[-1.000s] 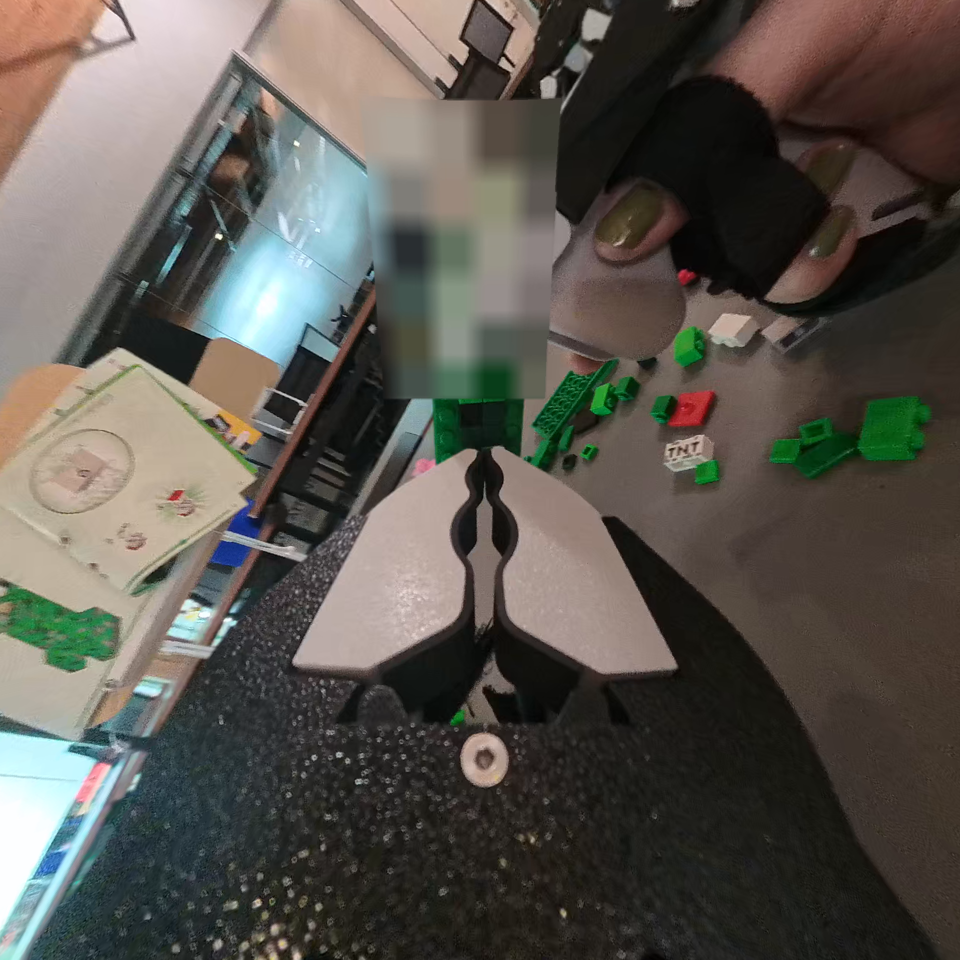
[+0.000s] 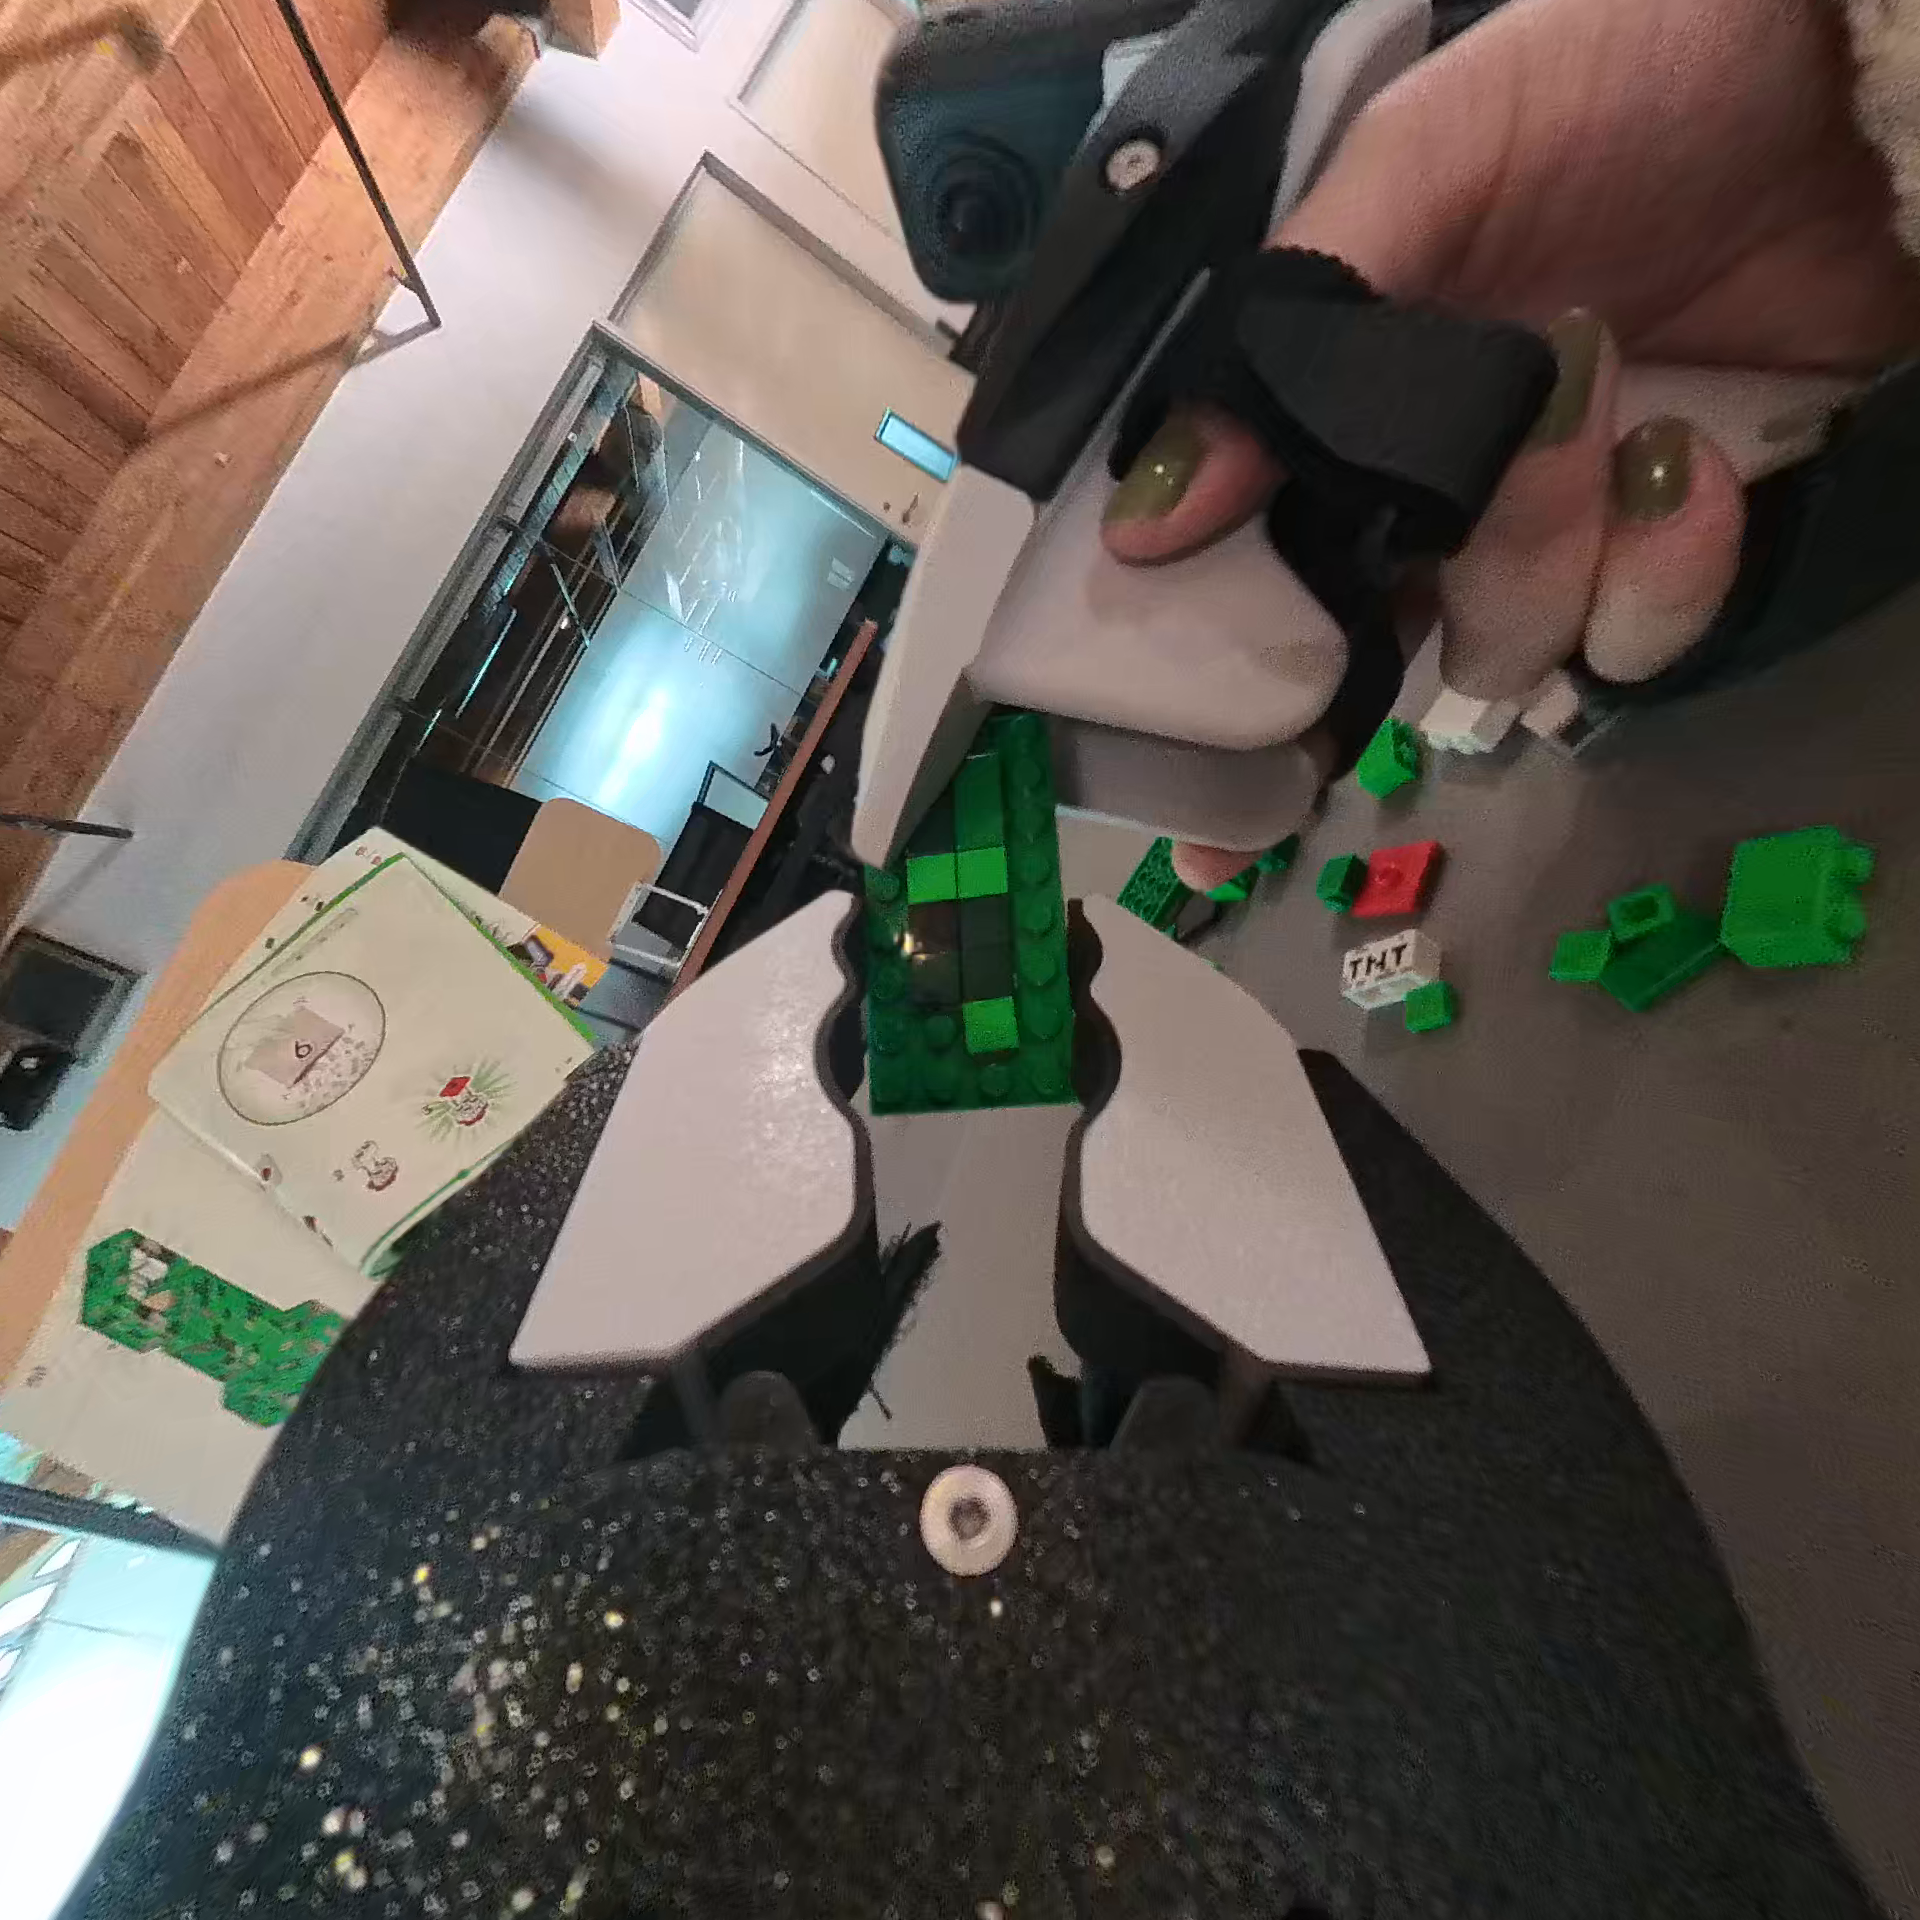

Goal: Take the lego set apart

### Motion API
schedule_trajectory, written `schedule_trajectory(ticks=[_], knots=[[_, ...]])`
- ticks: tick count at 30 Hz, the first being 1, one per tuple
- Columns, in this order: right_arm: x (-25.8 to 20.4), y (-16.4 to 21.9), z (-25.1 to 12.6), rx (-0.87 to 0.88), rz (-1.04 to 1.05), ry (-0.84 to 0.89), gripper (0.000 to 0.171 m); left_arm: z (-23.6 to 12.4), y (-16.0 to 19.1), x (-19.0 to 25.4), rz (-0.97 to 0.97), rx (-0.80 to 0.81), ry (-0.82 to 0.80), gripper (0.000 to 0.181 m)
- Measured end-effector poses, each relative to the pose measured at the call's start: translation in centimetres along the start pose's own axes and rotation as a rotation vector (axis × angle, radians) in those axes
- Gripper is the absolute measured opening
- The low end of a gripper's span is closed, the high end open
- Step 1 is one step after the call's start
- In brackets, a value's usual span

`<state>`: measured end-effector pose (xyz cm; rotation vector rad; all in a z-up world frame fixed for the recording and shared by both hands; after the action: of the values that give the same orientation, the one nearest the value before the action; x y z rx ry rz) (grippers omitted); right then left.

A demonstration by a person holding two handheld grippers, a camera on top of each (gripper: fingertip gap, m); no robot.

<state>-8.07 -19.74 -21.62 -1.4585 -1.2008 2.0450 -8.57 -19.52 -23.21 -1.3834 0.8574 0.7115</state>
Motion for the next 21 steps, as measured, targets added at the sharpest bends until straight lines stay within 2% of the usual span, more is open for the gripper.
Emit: schedule_trajectory(ticks=[3, 4, 7, 9, 12, 14, 16, 21], knots=[[0.7, 0.3, 0.1, -0.022, -0.04, 0.052, 0.005, 0.2, 0.7, 0.3, -0.008, -0.062, 0.052, 0.035], [1.1, 0.2, 0.0, -0.028, -0.091, 0.103, 0.013, 0.3, 1.0, 0.3, -0.03, -0.086, 0.069, 0.035], [1.9, -0.8, -1.0, -0.054, -0.39, 0.292, 0.038, 0.5, 2.4, 0.3, -0.007, -0.159, 0.095, 0.035], [1.9, -0.6, -1.6, -0.148, -0.671, 0.392, 0.046, 0.4, 3.1, 0.6, 0.012, -0.191, 0.134, 0.035], [2.1, 1.4, -1.9, -0.381, -1.146, 0.507, 0.046, 0.5, 3.8, 1.6, 0.023, -0.236, 0.202, 0.035], [2.6, 3.1, -1.6, -0.519, -1.347, 0.532, 0.044, 0.5, 4.0, 2.2, 0.036, -0.248, 0.238, 0.035], [3.0, 3.9, -1.2, -0.6, -1.446, 0.558, 0.044, 0.5, 4.1, 2.4, 0.07, -0.257, 0.252, 0.035], [3.6, 4.9, -1.1, -0.701, -1.538, 0.575, 0.039, 0.5, 3.9, 2.8, 0.205, -0.256, 0.241, 0.035]])
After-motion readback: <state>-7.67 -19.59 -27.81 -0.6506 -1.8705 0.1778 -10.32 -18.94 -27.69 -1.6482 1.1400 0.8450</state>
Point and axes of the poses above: each gripper's, where its closed fingertips meet, z out along the fingers, y out of its underside, x = y × z across the jaws, the point moved 1 cm from there along -z, back along the fingers, and after that the axes turned 2 degrees about -x, right-handed, at the moved point
